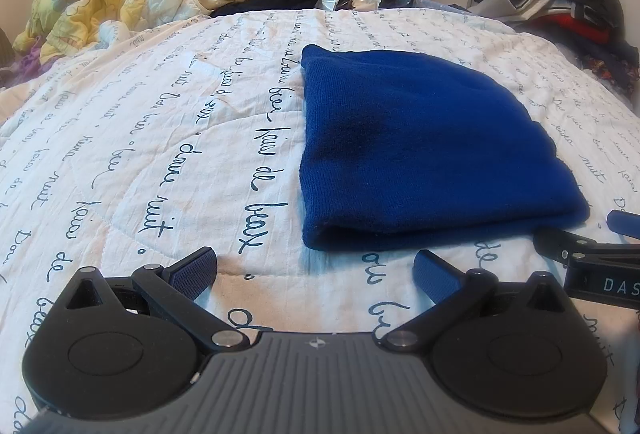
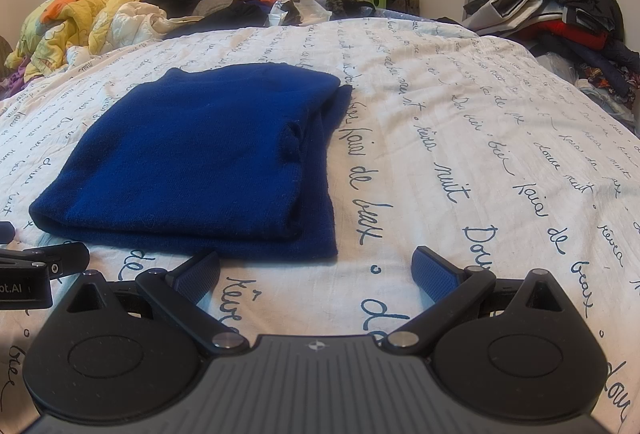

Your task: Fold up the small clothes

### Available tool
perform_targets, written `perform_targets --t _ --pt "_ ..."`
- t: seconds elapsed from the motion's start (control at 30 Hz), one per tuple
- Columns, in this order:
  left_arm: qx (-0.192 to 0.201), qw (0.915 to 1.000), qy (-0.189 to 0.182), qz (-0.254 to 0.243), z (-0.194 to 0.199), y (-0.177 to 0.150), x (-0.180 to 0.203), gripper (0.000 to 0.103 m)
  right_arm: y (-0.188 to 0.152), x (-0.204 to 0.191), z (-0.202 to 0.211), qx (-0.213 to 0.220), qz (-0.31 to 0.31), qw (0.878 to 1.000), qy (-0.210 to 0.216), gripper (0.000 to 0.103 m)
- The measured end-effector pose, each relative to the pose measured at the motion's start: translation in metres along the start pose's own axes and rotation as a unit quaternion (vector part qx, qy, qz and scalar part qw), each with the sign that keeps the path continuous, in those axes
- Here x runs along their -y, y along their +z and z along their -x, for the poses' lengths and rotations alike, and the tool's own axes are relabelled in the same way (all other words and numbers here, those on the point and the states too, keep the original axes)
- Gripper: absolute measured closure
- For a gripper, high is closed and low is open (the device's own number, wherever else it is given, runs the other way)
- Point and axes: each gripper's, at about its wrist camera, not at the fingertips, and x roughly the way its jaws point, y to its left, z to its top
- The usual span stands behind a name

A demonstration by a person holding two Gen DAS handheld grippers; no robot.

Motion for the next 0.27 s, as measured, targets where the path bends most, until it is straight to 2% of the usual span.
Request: perform_targets --t 0.27 --pt "0.007 0.9998 0.014 0.009 0.0018 -0.0029 -0.0011 0.0 0.0 0.0 0.0001 0.0 0.0 1.0 0.0 0.0"
